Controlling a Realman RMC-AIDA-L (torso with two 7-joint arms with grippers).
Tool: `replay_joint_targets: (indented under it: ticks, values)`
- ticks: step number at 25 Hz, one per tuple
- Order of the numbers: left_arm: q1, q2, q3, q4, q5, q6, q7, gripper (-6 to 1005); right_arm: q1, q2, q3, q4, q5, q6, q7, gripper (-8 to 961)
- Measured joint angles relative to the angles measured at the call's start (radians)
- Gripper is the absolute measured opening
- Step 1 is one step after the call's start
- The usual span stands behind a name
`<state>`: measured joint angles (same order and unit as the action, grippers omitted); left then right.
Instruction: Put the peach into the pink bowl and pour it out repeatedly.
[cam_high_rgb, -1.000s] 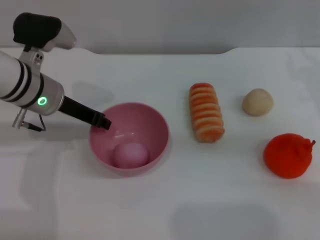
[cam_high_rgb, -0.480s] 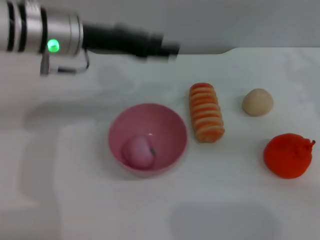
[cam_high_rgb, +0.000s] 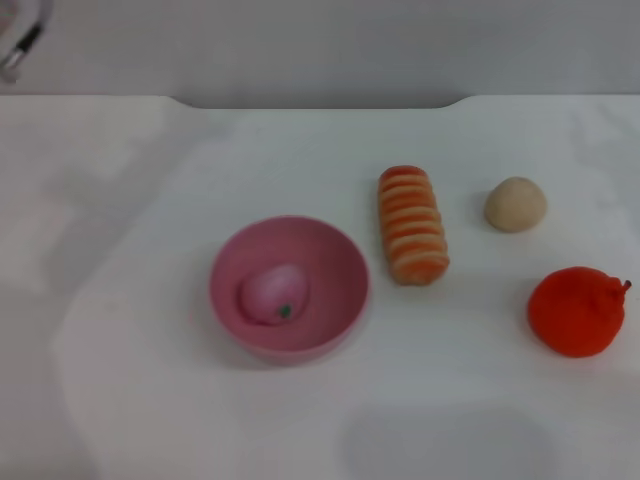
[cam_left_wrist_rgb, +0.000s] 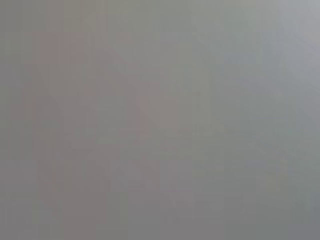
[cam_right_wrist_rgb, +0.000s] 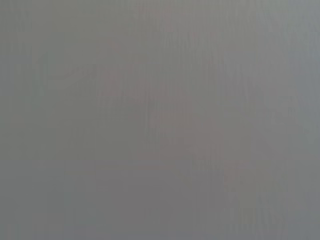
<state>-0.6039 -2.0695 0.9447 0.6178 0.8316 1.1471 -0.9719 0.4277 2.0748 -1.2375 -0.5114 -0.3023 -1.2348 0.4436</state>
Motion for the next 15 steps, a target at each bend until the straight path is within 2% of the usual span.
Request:
replay_joint_targets:
  ticks: [3,6,8,9,10,15]
  values:
    - [0.023,-0.001,0.002,-0.144,-0.253,0.047,0.343,579,0.009,0.001,0.009,0.015,0.001,0.0,-0.005,405]
    - [0.031,-0.002,-0.004,-0.264,-0.413,0.066,0.605,579,0.024,0.001,0.035,0.031,0.002,0.0,-0.018,405]
    - [0.031,-0.002,-0.004,-0.264,-0.413,0.066,0.605,579,0.031,0.002,0.049,0.039,0.002,0.0,-0.047,405]
    - [0.034,-0.002,-0.006,-0.34,-0.519,0.068,0.744,579,0.035,0.002,0.053,0.045,0.004,-0.001,-0.07,405]
    - [0.046,-0.001,-0.007,-0.372,-0.566,0.068,0.782,579,0.038,0.002,0.053,0.05,0.009,-0.001,-0.082,405]
    - [0.054,0.0,-0.007,-0.385,-0.582,0.066,0.796,579,0.081,0.002,0.055,0.139,0.13,-0.002,-0.153,405]
